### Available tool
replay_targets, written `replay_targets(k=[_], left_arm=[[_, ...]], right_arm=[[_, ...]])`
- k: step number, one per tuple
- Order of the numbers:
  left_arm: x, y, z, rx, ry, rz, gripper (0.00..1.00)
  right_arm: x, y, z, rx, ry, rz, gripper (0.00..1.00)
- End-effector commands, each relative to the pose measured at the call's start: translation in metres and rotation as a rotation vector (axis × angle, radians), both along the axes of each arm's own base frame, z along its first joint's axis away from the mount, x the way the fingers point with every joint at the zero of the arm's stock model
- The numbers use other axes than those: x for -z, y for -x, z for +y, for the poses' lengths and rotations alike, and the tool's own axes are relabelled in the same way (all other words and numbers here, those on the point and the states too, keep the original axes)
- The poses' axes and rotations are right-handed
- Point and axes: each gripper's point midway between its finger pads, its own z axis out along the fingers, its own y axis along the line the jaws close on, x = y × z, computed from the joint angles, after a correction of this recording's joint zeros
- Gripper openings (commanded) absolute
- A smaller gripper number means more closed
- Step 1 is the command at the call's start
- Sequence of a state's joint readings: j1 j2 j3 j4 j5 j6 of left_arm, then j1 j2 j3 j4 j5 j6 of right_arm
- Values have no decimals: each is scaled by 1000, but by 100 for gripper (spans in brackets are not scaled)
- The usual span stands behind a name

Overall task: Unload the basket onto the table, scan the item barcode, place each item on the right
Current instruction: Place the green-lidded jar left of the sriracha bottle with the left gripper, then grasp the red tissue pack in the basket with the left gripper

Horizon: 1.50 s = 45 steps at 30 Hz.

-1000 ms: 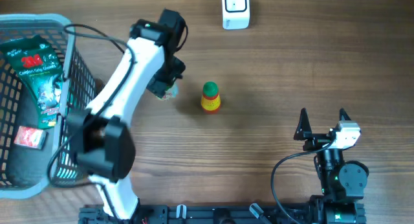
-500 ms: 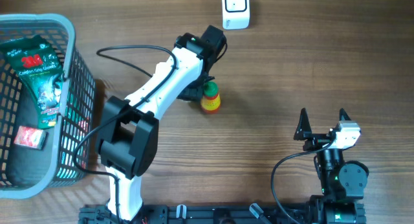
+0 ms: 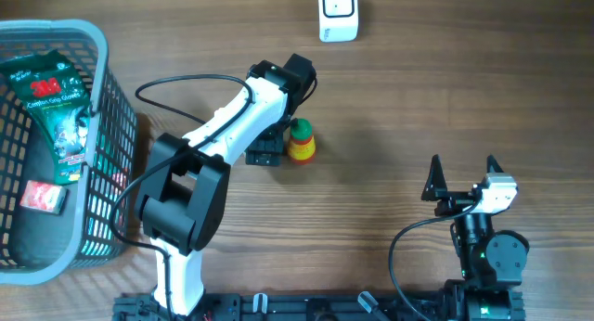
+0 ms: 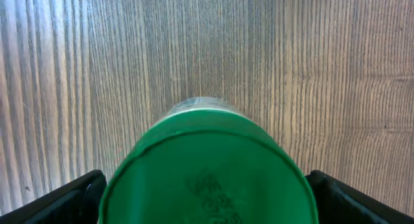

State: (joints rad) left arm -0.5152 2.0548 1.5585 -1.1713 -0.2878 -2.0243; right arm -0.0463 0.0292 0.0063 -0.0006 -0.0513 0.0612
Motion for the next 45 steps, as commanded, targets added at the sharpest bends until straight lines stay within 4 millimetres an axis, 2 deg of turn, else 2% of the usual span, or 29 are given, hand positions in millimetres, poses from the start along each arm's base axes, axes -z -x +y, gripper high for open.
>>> replay_targets(k=[1,4,5,8,10,12,14,16,18,19,20,22,25,27,33,38,40,43,45], left_arm=[[-38,-10,7,-62,27,-108,100],[-94,-21,22,-28,52,-212,100],[-126,-28,33,9,58,-278,100],[-199,-41,61,152,50,-420,100],[-259,-42,93,227,9,-541,100],[-309,-35,126,267,-55,-638,100],[-349,-18,158,265,-120,-713,100],[-376,2,187,241,-186,-757,100],[-389,24,220,180,-253,-764,100],[-388,36,238,126,-276,-742,100],[-381,52,259,57,-294,-690,100],[-363,75,287,-42,-305,-584,100],[-324,104,330,-196,-288,-395,100],[-285,115,354,-282,-227,-264,100],[-182,128,374,-364,-94,-72,100],[-105,135,387,-406,-10,-80,100],[-92,132,397,-373,-12,-113,99],[-75,136,409,-357,-37,-122,82],[-65,139,413,-359,-42,-123,85]], right_arm=[[0,0,0,2,9,-2,100],[0,0,0,2,9,-2,100],[0,0,0,2,9,-2,100],[0,0,0,1,9,-2,100],[0,0,0,2,9,-2,100],[0,0,0,1,9,-2,100],[0,0,0,1,9,-2,100],[0,0,0,2,9,-2,100],[0,0,0,1,9,-2,100],[0,0,0,2,9,-2,100],[0,0,0,1,9,-2,100],[0,0,0,1,9,-2,100],[0,0,0,2,9,-2,100],[0,0,0,1,9,-2,100],[0,0,0,1,9,-2,100],[0,0,0,1,9,-2,100],[0,0,0,2,9,-2,100],[0,0,0,1,9,-2,100],[0,0,0,2,9,-2,100]])
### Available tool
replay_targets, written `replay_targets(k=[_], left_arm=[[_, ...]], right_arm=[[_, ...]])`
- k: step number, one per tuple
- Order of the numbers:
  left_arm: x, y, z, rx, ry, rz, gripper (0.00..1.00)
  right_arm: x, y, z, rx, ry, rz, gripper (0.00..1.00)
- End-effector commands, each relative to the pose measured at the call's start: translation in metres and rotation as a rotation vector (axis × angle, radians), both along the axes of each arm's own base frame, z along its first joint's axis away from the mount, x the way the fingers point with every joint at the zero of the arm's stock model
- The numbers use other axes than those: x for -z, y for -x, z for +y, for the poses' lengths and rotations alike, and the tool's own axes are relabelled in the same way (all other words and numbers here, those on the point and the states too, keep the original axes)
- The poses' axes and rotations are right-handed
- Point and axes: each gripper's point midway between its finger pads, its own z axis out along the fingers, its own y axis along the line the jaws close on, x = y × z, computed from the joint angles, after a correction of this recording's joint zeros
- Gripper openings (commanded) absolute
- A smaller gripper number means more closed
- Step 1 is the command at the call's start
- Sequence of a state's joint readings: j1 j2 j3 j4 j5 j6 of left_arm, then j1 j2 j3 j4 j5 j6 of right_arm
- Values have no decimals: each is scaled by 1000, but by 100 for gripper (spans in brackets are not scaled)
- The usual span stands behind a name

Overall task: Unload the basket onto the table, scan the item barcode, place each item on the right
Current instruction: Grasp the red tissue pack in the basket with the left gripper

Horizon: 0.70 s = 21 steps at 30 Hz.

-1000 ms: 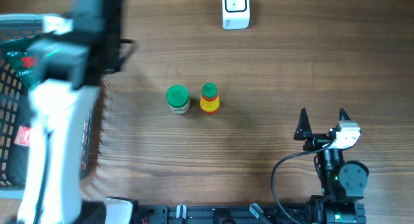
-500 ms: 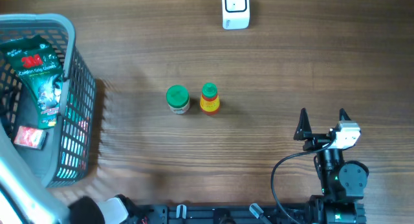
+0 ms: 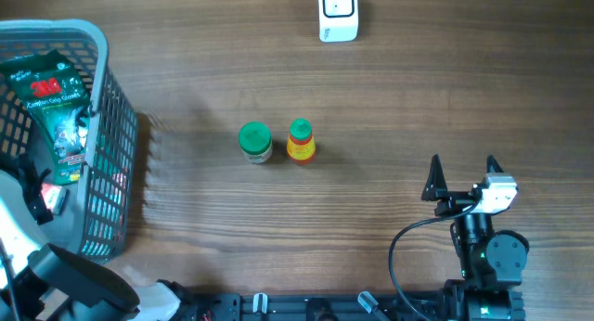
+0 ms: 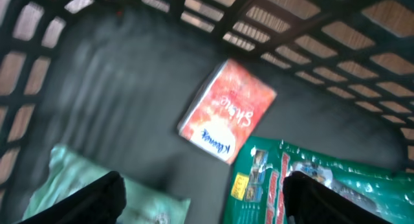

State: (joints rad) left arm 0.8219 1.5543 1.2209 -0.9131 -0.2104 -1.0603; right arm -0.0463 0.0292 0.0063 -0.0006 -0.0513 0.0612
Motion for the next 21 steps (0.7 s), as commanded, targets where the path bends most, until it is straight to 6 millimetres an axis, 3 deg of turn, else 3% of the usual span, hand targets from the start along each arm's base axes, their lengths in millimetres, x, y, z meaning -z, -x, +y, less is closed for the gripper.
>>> replay_targets(k=[1,3,6,11,16,19,21], left_arm=[[22,9,1,34,15,15,85],[34,11,1,30,16,17,84],[55,13,1,26,19,36,71],[74,8,8,25,29,49,70],[94,9,9,24,61,82,55],[106,9,9,24,81,98,35],[112,10,7,24,94,110,17]], right_arm=[[0,0,0,1,9,-2,100],[0,0,0,1,9,-2,100],[0,0,0,1,9,-2,100],[0,0,0,2,9,-2,100],[0,0,0,2,9,-2,100],[0,0,0,2,9,-2,100],[0,0,0,2,9,-2,100]])
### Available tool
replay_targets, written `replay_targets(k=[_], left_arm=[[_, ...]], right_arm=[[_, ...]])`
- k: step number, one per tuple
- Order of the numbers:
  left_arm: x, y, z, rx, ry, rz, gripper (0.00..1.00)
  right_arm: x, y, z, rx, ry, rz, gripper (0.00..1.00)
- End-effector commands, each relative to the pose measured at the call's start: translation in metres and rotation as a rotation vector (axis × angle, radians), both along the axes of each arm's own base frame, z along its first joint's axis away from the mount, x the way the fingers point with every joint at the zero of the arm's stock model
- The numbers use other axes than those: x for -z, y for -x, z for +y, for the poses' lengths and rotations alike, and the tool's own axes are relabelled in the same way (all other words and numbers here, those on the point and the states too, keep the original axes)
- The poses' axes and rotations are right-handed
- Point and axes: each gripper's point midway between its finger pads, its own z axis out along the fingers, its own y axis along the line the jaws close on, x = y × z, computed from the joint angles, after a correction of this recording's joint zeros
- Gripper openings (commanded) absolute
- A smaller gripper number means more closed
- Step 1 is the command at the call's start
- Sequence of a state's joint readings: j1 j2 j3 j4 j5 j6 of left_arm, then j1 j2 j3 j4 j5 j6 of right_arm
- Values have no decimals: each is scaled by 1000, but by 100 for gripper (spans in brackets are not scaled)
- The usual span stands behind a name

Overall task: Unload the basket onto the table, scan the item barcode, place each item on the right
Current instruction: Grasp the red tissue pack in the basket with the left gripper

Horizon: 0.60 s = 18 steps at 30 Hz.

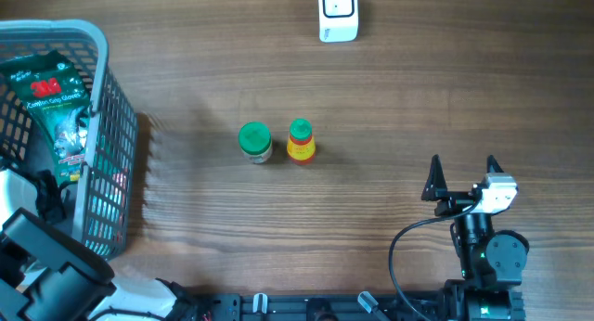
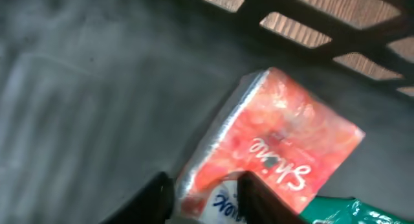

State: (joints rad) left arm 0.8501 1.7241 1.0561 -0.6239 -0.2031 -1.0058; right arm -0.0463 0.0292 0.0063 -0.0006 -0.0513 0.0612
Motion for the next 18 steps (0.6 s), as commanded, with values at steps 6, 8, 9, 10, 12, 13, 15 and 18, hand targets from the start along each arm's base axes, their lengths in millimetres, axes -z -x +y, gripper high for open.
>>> replay_targets(k=[6,8,9,10,12,13,15,18], left_arm=[[35,13,-11,-3,91,84,4],[26,8,-12,3,87,53,4],[12,2,-11,10,78,9,4],[1,-2,-10,15,67,-21,4],[-26,-9,-9,23,37,-73,4],[-46,-11,-8,27,8,-107,4],[-76,-11,-9,31,-45,-155,4],[-123,-7,-17,41,-133,-246,4]], right_arm=[[0,0,0,2,9,-2,100],[0,0,0,1,9,-2,100],[0,0,0,1,9,-2,100],[0,0,0,2,9,-2,100],[0,0,0,1,9,-2,100],[0,0,0,1,9,-2,100],[0,0,0,1,9,-2,100],[0,0,0,2,9,-2,100]])
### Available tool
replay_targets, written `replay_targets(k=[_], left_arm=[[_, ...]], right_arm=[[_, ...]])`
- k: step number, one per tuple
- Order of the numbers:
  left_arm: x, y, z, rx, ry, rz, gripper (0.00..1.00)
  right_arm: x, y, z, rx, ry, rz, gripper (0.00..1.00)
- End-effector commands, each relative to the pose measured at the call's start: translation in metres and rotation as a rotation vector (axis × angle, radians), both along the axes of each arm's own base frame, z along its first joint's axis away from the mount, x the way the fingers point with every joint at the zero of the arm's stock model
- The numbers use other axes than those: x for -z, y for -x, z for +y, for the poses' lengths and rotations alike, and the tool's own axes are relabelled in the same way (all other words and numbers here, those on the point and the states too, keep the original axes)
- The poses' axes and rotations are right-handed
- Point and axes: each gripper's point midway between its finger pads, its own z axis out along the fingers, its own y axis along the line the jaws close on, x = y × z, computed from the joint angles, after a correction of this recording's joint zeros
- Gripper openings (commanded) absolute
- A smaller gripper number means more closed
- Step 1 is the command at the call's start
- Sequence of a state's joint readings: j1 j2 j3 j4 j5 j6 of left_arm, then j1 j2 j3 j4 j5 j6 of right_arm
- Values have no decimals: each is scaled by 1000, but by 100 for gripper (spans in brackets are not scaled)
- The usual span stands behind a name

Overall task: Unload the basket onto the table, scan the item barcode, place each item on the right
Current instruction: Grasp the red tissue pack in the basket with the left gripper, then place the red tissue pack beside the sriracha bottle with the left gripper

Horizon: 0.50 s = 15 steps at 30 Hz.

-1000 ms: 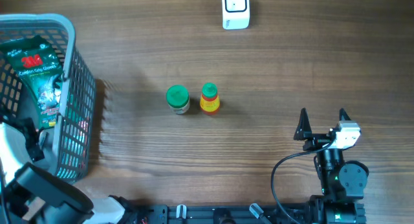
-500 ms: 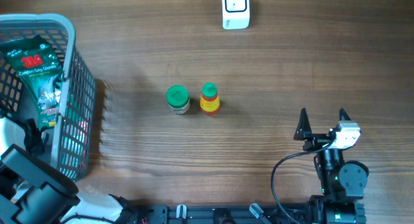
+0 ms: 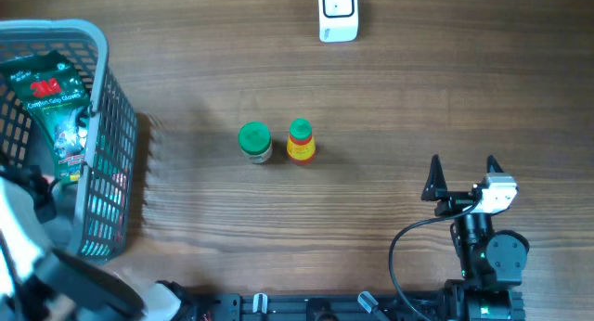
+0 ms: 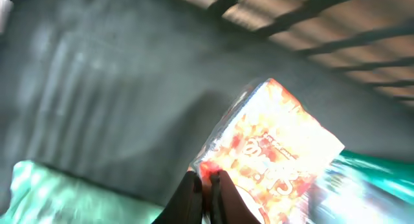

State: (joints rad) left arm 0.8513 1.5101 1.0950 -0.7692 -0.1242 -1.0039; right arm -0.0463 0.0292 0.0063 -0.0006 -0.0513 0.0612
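Observation:
A red and white tissue pack (image 4: 272, 146) lies tilted inside the grey basket (image 3: 96, 35), above its dark floor. My left gripper (image 4: 206, 179) is shut on the pack's near edge, its two dark fingers pressed close together. From overhead, the white left arm (image 3: 17, 233) reaches into the basket at the left edge, and only a red sliver of the pack (image 3: 45, 179) shows there. The white barcode scanner (image 3: 337, 13) stands at the table's far edge. My right gripper (image 3: 461, 175) rests open near the front right, holding nothing.
A green-lidded jar (image 3: 253, 140) and a yellow bottle with a green cap (image 3: 301, 141) stand side by side mid-table. A green packet (image 3: 51, 98) lies in the basket beside the pack, and a pale green bag (image 4: 65, 191) is near the fingers. Basket mesh wall (image 4: 291, 17) rises behind.
The left gripper's fingers stood apart astride the tissue pack's corner; now they are pinched shut on its edge. The pack looks more tilted. The right arm is unchanged.
The left gripper was at the green-lidded jar beside the yellow bottle mid-table. Then the jar stood alone and the gripper hung open over the basket above the tissue pack. It was then close astride the pack's corner, and now grips it.

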Motion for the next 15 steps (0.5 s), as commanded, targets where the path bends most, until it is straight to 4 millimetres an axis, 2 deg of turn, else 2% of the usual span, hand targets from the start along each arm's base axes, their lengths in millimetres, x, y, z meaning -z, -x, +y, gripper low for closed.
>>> replay_targets(k=[1,3,6,10,12,14,15], left_arm=[[-64,-6,-3,18,-117,-153,4],[-93,-13,-11,53,-155,-258,4],[-151,-36,-34,176,-218,-507,4],[-227,-55,-87,407,-292,-788,4],[-246,-59,-114,497,-305,-850,4],[-255,-62,-139,575,-307,-882,4],[-261,-66,-163,664,-307,-901,4]], right_arm=[[0,0,0,2,9,-2,100],[0,0,0,1,9,-2,100],[0,0,0,1,9,-2,100],[0,0,0,1,9,-2,100],[0,0,0,2,9,-2,100],[0,0,0,1,9,-2,100],[0,0,0,1,9,-2,100]])
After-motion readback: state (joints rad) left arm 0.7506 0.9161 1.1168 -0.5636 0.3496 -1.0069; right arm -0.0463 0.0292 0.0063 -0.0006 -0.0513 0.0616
